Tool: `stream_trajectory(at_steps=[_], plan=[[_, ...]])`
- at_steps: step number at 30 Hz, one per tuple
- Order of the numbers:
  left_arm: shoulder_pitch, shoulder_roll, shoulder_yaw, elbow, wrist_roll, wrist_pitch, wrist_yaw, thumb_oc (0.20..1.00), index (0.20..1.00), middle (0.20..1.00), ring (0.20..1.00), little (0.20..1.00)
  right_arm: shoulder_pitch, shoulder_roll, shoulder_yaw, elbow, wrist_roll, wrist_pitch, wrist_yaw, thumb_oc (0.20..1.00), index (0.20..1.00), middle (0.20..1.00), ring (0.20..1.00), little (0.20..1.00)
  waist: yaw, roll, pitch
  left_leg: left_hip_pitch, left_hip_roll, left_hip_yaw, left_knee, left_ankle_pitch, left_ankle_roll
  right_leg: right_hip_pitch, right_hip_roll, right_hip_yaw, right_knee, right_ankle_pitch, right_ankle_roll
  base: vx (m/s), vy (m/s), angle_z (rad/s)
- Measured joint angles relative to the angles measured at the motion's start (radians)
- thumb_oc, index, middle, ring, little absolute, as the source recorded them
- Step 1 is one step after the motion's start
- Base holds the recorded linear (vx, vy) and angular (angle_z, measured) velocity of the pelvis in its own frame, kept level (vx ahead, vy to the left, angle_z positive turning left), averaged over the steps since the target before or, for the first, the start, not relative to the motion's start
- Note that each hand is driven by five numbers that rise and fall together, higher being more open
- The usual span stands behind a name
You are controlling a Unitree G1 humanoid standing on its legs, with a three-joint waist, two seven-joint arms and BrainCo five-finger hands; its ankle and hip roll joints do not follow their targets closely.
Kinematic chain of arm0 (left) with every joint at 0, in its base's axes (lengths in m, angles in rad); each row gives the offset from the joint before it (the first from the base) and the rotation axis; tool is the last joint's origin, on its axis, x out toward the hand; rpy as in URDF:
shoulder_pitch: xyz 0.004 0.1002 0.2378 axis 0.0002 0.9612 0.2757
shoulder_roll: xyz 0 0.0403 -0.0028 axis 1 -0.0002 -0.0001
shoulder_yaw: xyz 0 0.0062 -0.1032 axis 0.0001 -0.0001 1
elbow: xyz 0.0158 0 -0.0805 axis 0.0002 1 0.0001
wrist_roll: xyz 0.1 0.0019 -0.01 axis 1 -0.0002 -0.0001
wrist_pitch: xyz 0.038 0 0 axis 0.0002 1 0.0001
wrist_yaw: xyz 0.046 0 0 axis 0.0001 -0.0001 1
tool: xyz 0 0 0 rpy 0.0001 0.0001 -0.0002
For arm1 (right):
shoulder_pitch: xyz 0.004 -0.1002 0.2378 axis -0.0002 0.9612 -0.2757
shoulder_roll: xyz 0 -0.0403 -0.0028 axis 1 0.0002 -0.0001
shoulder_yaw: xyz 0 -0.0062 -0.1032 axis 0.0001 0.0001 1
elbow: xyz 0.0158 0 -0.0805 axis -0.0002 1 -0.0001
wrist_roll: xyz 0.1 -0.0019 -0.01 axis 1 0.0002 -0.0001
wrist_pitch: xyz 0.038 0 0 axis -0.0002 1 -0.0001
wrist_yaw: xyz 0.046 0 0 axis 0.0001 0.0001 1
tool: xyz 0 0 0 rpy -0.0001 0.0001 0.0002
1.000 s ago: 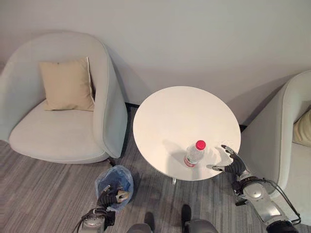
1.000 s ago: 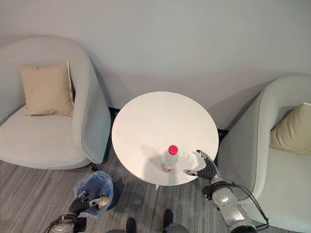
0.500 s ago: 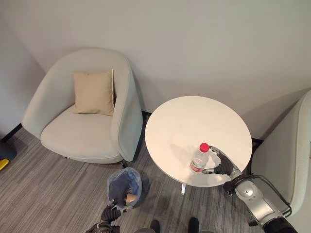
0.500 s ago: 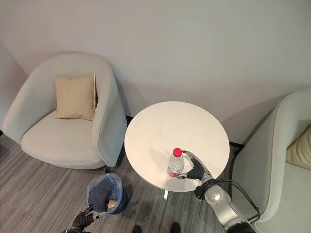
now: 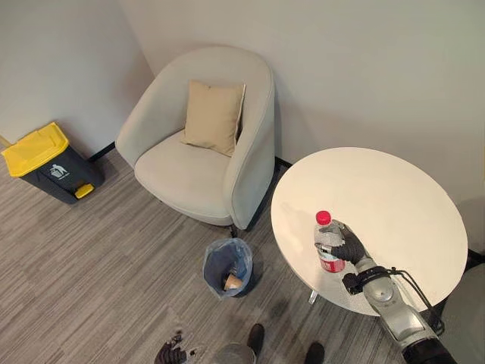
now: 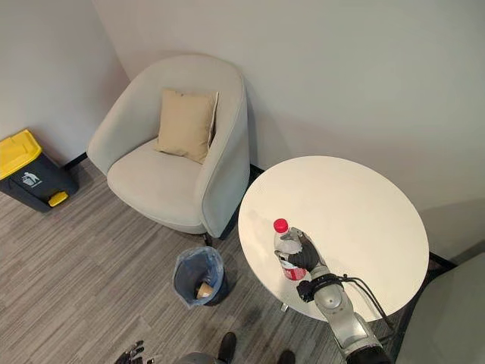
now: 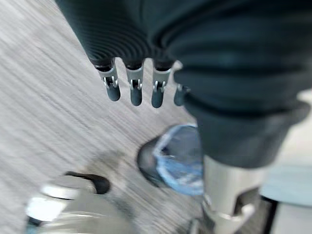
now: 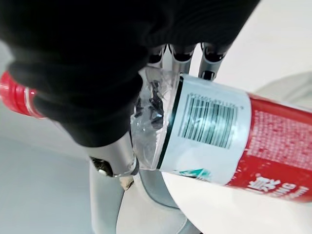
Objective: Gather garbage on tea table into small bin, then transfer packed bag to large trash can.
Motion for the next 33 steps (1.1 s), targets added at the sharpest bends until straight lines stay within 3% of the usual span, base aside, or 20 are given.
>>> stream_trajectory(at_steps=[1, 2, 3, 4, 6, 8, 10, 12, 14, 15, 16, 18, 21, 23, 25, 31, 33], plan=[[-0.081, -0.001, -0.031, -0.001, 0.0, -0.001, 0.0, 1.0, 1.0, 1.0, 1.0, 1.0, -0.024, -0.027, -0.01, -0.002, 0.012, -0.002, -0.004, 0.2, 0.2, 0.2, 0.2, 0.2, -0.015, -0.008, 0.021, -0.023, -0.005, 0.065, -0.028, 0.058, -0.051, -0.004, -0.025, -0.058, -0.001, 0.011, -0.034, -0.05, 0.135, 1.35], [-0.102, -0.004, -0.033, -0.001, 0.0, -0.002, 0.0, 1.0, 1.0, 1.0, 1.0, 1.0, -0.058, -0.028, -0.007, -0.002, 0.019, -0.004, -0.005, 0.2, 0.2, 0.2, 0.2, 0.2, -0.013, -0.022, 0.032, -0.035, 0.01, 0.189, -0.017, 0.016, -0.021, -0.019, -0.034, -0.073, -0.007, 0.006, -0.069, 0.01, 0.159, 0.83], [-0.118, 0.001, -0.032, 0.0, 0.0, -0.001, 0.0, 1.0, 1.0, 1.0, 1.0, 1.0, -0.088, -0.021, 0.003, -0.013, 0.02, -0.009, -0.013, 0.2, 0.2, 0.2, 0.2, 0.2, -0.015, -0.03, 0.042, -0.04, 0.036, 0.297, 0.006, -0.013, 0.017, -0.021, -0.042, -0.077, -0.007, 0.008, -0.074, 0.04, 0.153, 0.27], [-0.119, 0.002, -0.03, 0.006, 0.0, 0.0, 0.001, 1.0, 1.0, 1.0, 1.0, 1.0, -0.09, -0.022, 0.004, -0.044, 0.021, -0.012, -0.014, 0.2, 0.2, 0.2, 0.2, 0.2, -0.02, -0.04, 0.048, -0.025, 0.061, 0.362, 0.013, -0.026, 0.026, -0.015, -0.053, -0.081, -0.006, 0.006, -0.07, 0.07, 0.265, 0.27], [-0.117, 0.001, -0.026, 0.013, 0.0, 0.0, 0.004, 1.0, 1.0, 1.0, 1.0, 1.0, -0.09, -0.022, -0.001, -0.084, 0.038, -0.026, -0.025, 0.2, 0.2, 0.2, 0.2, 0.2, -0.034, -0.05, 0.053, -0.008, 0.123, 0.395, 0.002, -0.037, 0.019, -0.007, -0.062, -0.105, 0.0, 0.023, -0.032, 0.13, 0.338, 0.3], [-0.111, -0.005, -0.026, 0.018, 0.0, 0.001, 0.004, 1.0, 1.0, 1.0, 1.0, 1.0, -0.064, -0.026, -0.02, -0.081, 0.038, -0.028, -0.03, 0.2, 0.2, 0.2, 0.2, 0.2, -0.064, -0.044, 0.055, 0.006, 0.137, 0.457, -0.044, -0.037, 0.02, 0.023, -0.076, -0.145, 0.0, 0.024, 0.007, 0.18, 0.356, 0.53], [-0.107, -0.011, -0.025, 0.029, 0.002, 0.001, 0.007, 1.0, 1.0, 1.0, 1.0, 1.0, -0.043, -0.015, -0.049, -0.072, 0.037, -0.024, -0.032, 0.2, 0.2, 0.2, 0.2, 0.2, -0.07, -0.037, 0.056, 0.037, 0.123, 0.455, -0.089, -0.013, 0.064, 0.026, -0.095, -0.144, 0.039, -0.003, 0.032, 0.1, 0.226, 0.24], [-0.106, 0.006, -0.024, 0.035, 0.004, 0.006, 0.008, 1.0, 1.0, 1.0, 1.0, 1.0, -0.035, 0.017, -0.051, -0.074, 0.037, -0.016, -0.032, 0.2, 0.2, 0.2, 0.2, 0.2, -0.071, -0.075, 0.056, 0.048, 0.065, 0.468, -0.099, -0.029, 0.101, -0.012, -0.16, -0.104, 0.113, -0.028, 0.049, 0.05, 0.149, -0.04], [-0.117, 0.032, -0.023, 0.025, 0.005, 0.008, 0.009, 1.0, 1.0, 1.0, 1.0, 1.0, -0.034, 0.031, -0.039, -0.078, 0.037, -0.016, -0.029, 0.2, 0.2, 0.2, 0.2, 0.2, -0.069, -0.09, 0.055, 0.046, 0.029, 0.471, -0.094, -0.036, 0.128, -0.043, -0.195, -0.053, 0.153, -0.039, 0.049, 0.04, 0.176, 0.05], [-0.131, 0.063, -0.021, 0.013, 0.005, 0.005, 0.012, 1.0, 1.0, 1.0, 1.0, 1.0, -0.046, 0.049, -0.027, -0.078, 0.038, -0.016, -0.02, 0.2, 0.2, 0.2, 0.2, 0.2, -0.058, -0.091, 0.056, 0.046, 0.01, 0.468, -0.094, -0.048, 0.144, -0.094, -0.225, -0.009, 0.239, -0.053, 0.066, 0.04, 0.2, 0.16], [-0.142, 0.092, -0.016, 0.015, 0.003, 0.006, 0.023, 1.0, 1.0, 1.0, 1.0, 1.0, -0.055, 0.059, -0.01, -0.081, 0.037, -0.017, -0.018, 0.2, 0.2, 0.2, 0.2, 0.2, -0.06, -0.085, 0.06, 0.046, 0.01, 0.456, -0.095, -0.053, 0.154, -0.156, -0.196, 0.106, 0.323, -0.11, 0.081, 0.03, 0.159, 0.16], [-0.146, 0.105, 0.014, 0.021, 0.002, 0.006, 0.024, 1.0, 1.0, 1.0, 1.0, 1.0, -0.055, 0.059, 0.01, -0.082, 0.037, -0.017, -0.01, 0.2, 0.2, 0.2, 0.2, 0.2, -0.058, -0.086, 0.06, 0.064, 0.01, 0.45, -0.098, -0.059, 0.162, -0.197, -0.153, 0.151, 0.295, -0.12, 0.094, 0.04, 0.062, 0.22], [-0.14, 0.106, 0.014, 0.02, 0.002, 0.003, 0.023, 1.0, 1.0, 1.0, 1.0, 1.0, -0.051, 0.058, 0.009, -0.078, 0.037, -0.018, -0.01, 0.2, 0.2, 0.2, 0.2, 0.2, -0.059, -0.096, 0.063, 0.083, -0.003, 0.428, -0.1, -0.067, 0.163, -0.225, -0.128, 0.152, 0.208, -0.035, 0.076, 0.04, 0.039, 0.27], [-0.112, 0.083, 0.013, 0.016, 0.002, 0.0, 0.022, 1.0, 1.0, 1.0, 1.0, 1.0, -0.043, 0.052, 0.008, -0.068, 0.037, -0.017, -0.008, 0.2, 0.2, 0.2, 0.2, 0.2, -0.064, -0.099, 0.064, 0.079, 0.003, 0.406, -0.099, -0.069, 0.147, -0.203, -0.1, 0.192, 0.156, 0.032, 0.072, 0.01, -0.012, 0.21], [-0.067, 0.06, 0.013, 0.021, 0.003, 0.002, 0.021, 1.0, 1.0, 1.0, 1.0, 1.0, -0.03, 0.031, 0.005, -0.066, 0.037, -0.016, -0.007, 0.2, 0.2, 0.2, 0.2, 0.2, -0.068, -0.095, 0.066, 0.078, 0.018, 0.378, -0.089, -0.067, 0.131, -0.159, -0.072, 0.176, 0.098, 0.05, 0.055, 0.07, -0.041, 0.2], [-0.039, 0.054, 0.016, 0.022, 0.01, 0.002, 0.01, 1.0, 1.0, 1.0, 1.0, 1.0, -0.032, 0.013, 0.013, -0.057, 0.034, -0.015, 0.015, 0.2, 0.2, 0.2, 0.2, 0.2, -0.054, -0.09, 0.066, 0.089, 0.034, 0.354, -0.083, -0.076, 0.113, -0.115, -0.056, 0.143, 0.059, 0.054, 0.044, 0.06, -0.033, 0.14], [-0.045, 0.055, 0.016, 0.021, 0.01, 0.002, 0.009, 1.0, 1.0, 1.0, 1.0, 1.0, -0.076, -0.014, 0.063, -0.058, 0.023, -0.015, 0.037, 0.2, 0.2, 0.2, 0.2, 0.2, -0.054, -0.083, 0.067, 0.071, 0.034, 0.338, -0.076, -0.075, 0.112, -0.123, -0.056, 0.132, 0.06, 0.053, 0.043, -0.06, -0.076, 0.21]])
